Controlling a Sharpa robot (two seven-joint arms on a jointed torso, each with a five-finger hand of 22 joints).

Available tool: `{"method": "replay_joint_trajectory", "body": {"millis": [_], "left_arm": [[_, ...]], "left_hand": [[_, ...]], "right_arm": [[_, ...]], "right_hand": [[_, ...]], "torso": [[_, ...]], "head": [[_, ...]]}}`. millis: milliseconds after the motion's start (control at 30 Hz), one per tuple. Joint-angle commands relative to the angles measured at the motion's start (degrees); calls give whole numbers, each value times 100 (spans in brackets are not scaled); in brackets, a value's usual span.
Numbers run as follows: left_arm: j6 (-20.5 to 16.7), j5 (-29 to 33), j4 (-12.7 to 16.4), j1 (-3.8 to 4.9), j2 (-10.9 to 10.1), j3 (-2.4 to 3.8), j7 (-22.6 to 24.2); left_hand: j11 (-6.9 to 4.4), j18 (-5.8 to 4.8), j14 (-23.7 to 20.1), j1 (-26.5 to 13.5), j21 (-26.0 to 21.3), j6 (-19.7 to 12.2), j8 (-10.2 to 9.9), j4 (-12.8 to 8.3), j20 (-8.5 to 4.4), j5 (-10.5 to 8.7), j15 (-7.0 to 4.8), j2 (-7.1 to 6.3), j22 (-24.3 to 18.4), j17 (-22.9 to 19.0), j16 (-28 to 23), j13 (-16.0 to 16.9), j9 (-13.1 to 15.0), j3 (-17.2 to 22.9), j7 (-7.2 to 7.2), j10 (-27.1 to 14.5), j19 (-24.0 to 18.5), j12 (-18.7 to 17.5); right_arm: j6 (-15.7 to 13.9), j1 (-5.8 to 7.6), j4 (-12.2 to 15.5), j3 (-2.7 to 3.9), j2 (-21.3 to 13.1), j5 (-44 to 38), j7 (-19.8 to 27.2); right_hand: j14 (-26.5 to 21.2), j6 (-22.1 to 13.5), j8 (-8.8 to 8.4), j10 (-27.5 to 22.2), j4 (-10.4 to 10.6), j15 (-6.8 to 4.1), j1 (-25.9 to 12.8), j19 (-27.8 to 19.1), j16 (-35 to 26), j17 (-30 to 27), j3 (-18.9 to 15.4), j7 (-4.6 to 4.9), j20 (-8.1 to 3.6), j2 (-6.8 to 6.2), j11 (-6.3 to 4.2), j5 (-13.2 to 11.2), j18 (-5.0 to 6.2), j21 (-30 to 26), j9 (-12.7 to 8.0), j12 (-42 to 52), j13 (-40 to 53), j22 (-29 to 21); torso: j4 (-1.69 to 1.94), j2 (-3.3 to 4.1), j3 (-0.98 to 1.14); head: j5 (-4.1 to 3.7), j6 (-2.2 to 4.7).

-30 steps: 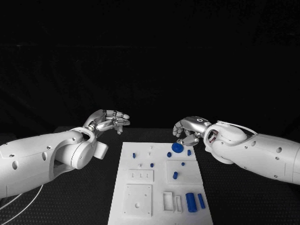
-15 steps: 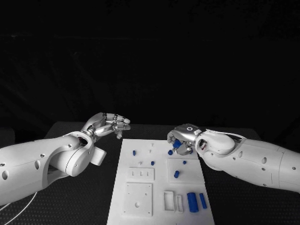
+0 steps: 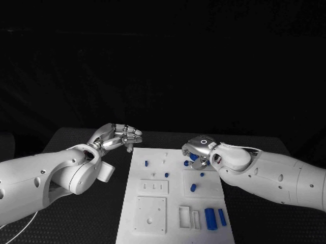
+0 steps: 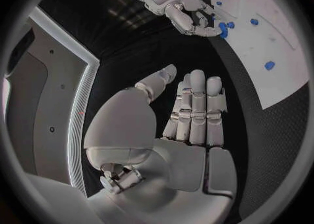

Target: Assemble the parts on the task board

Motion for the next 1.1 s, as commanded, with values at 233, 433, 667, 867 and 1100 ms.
{"method": "replay_joint_trajectory", "body": {"millis": [233,433,667,867,1100], "left_arm": [[104,-39,53,10,7,8,87],[110,-35,74,11,1,8,81],[112,-6,64,10,5,8,78],[120,1,47,10,6,8,70],[136,22,32,10,11,8,59]], "left_hand": [[7,230,7,-80,42,-40,-35,30,13,15,29,-22,94,-15,39,-13,-10,15,7,-68,-30,-54],[10,233,6,-90,46,-41,-39,38,17,14,32,-21,92,-18,41,-15,-11,16,8,-78,-31,-57],[12,237,11,-100,51,-41,-44,47,19,12,34,-21,91,-20,48,-16,-12,16,9,-84,-31,-58],[13,240,14,-107,55,-43,-48,53,21,11,34,-24,91,-21,53,-17,-13,16,11,-88,-31,-58],[13,245,23,-112,60,-45,-52,58,22,11,34,-27,90,-21,63,-18,-14,17,13,-93,-30,-58]], "right_arm": [[21,-42,-135,3,87,-275,-91],[57,-76,-207,3,150,-284,-73],[102,-99,-267,3,171,-328,-74],[177,-100,-274,2,163,-352,-69],[255,-100,-300,2,151,-403,-89]], "right_hand": [[-39,-12,-27,-32,41,15,-4,34,45,-39,65,-17,-97,-90,19,-31,263,48,-11,-15,-28,121],[-47,10,-20,-10,64,11,8,27,66,-65,100,-25,-96,-79,14,-52,263,60,-10,-2,-36,120],[-56,50,-6,47,83,-4,12,15,94,-101,129,-36,-93,-66,-2,-70,263,77,-6,18,-36,120],[-65,108,18,128,91,-28,9,6,124,-139,142,-49,-92,-50,-27,-74,263,97,4,41,-28,119],[-74,159,37,197,89,-50,11,-3,150,-174,153,-63,-92,-28,-50,-76,263,112,13,56,-18,117]], "torso": [[39,94,-32],[67,152,-50],[148,214,-86],[150,251,-104],[142,295,-111]], "head": [[-18,21],[-28,17],[-103,18],[-113,15],[-106,37]]}}
